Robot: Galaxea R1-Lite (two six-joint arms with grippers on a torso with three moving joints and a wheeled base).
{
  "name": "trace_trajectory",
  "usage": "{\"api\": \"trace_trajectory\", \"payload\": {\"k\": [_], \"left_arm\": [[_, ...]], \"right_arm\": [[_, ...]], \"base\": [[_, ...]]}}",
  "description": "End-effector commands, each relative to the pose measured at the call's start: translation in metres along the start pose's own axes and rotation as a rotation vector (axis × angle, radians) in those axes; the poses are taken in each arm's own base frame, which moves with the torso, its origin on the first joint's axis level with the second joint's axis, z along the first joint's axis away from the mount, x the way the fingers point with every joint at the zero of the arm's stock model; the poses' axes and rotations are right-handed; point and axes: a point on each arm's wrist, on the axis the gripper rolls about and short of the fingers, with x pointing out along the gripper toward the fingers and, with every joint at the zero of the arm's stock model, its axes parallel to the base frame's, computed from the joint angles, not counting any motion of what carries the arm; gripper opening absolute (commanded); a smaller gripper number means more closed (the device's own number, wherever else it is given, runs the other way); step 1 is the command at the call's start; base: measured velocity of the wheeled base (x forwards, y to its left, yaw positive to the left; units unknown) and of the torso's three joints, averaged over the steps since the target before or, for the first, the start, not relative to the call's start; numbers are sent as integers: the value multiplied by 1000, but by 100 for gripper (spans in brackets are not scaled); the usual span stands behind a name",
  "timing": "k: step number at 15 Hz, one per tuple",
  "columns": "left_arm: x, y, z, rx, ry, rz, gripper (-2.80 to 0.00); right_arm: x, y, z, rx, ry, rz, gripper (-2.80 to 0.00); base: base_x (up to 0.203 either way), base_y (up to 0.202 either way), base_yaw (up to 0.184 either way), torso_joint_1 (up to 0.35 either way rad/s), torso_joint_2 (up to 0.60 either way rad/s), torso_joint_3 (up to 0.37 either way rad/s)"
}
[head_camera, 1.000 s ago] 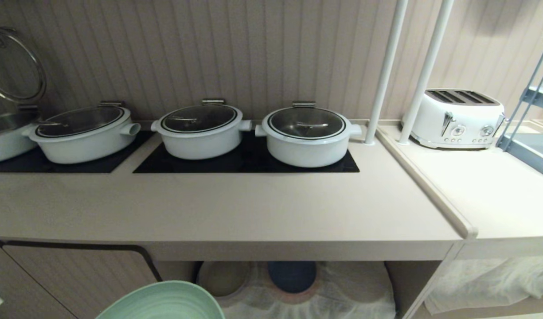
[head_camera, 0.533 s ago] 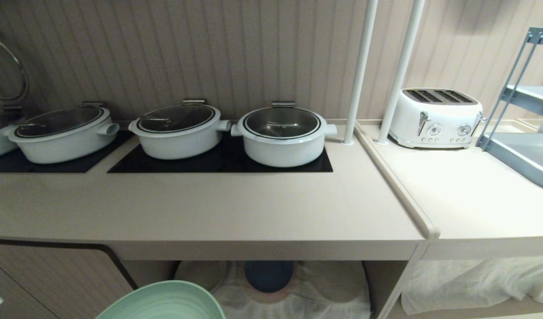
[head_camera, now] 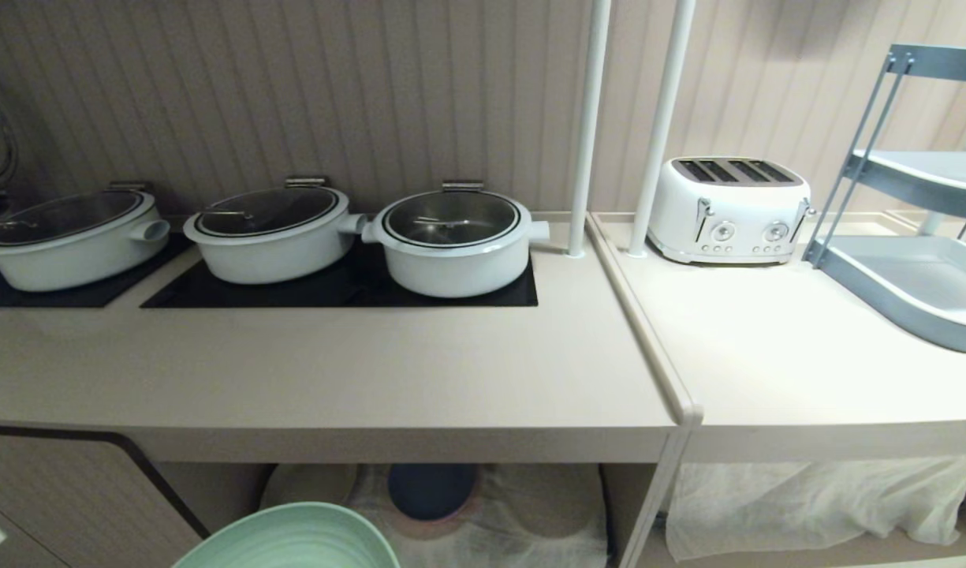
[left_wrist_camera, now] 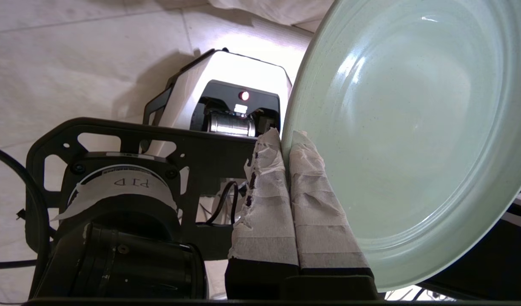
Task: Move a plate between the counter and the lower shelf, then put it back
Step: Put the plate in the cupboard
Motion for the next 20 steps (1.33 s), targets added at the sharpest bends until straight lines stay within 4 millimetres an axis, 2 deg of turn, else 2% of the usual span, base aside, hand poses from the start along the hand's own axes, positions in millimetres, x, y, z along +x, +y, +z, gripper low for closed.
{"api": "trace_trajectory", "payload": {"k": [1, 15, 20], "left_arm": [[0, 0, 0, -4, 4, 1, -280], [0, 1, -1, -4, 7, 2, -280], [-1, 2, -3, -5, -4, -4, -280]], "right_arm": [[0, 0, 0, -1, 0, 0, -280], [0, 0, 0, -1, 0, 0, -280], [0, 0, 0, -1, 1, 0, -280]], "base": [[0, -193, 1, 2, 11, 3], [0, -192, 1, 2, 2, 4], [0, -46, 0, 0, 0, 1]]}}
